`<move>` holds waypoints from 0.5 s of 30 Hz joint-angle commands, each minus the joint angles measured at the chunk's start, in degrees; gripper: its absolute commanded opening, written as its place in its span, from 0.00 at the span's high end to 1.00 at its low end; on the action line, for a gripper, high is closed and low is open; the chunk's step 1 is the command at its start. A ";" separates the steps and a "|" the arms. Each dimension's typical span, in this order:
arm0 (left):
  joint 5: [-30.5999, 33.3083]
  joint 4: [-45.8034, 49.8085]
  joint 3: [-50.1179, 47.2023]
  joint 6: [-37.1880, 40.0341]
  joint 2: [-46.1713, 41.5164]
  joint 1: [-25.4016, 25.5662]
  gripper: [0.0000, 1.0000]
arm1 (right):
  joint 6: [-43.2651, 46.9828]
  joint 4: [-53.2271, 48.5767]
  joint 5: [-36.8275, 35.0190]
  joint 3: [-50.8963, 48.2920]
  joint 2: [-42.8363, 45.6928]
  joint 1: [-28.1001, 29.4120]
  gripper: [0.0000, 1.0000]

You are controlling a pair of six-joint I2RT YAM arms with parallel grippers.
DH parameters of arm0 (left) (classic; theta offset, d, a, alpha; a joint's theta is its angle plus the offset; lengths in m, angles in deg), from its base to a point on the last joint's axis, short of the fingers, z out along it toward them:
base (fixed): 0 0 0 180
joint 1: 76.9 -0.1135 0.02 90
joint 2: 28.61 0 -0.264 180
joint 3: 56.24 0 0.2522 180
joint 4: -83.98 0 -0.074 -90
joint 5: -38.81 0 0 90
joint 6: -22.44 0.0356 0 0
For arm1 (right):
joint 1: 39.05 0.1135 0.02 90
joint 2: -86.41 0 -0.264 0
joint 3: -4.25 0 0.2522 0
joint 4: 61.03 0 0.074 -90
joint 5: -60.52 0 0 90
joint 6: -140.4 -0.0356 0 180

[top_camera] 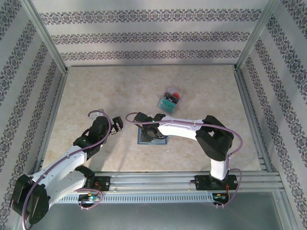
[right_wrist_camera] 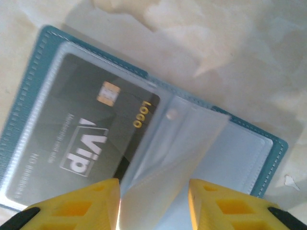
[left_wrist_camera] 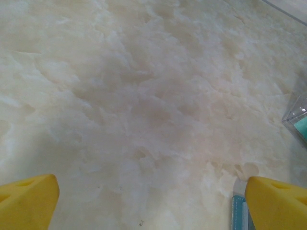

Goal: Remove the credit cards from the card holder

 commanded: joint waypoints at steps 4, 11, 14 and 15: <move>-2.33 1.17 1.76 2.61 -0.46 -0.88 0.00 | -1.87 -1.40 -2.34 -3.94 4.70 -1.49 0.57; -7.04 -0.75 3.80 5.40 3.37 0.29 0.12 | -3.15 0.61 -0.93 -8.73 7.45 -4.14 0.61; -6.90 -0.79 5.40 6.61 6.33 3.21 0.17 | -3.49 1.10 -0.51 -10.18 8.65 -4.95 0.63; -6.79 -0.87 5.99 7.01 7.40 4.31 0.18 | -3.52 1.39 -0.25 -10.56 9.13 -5.15 0.64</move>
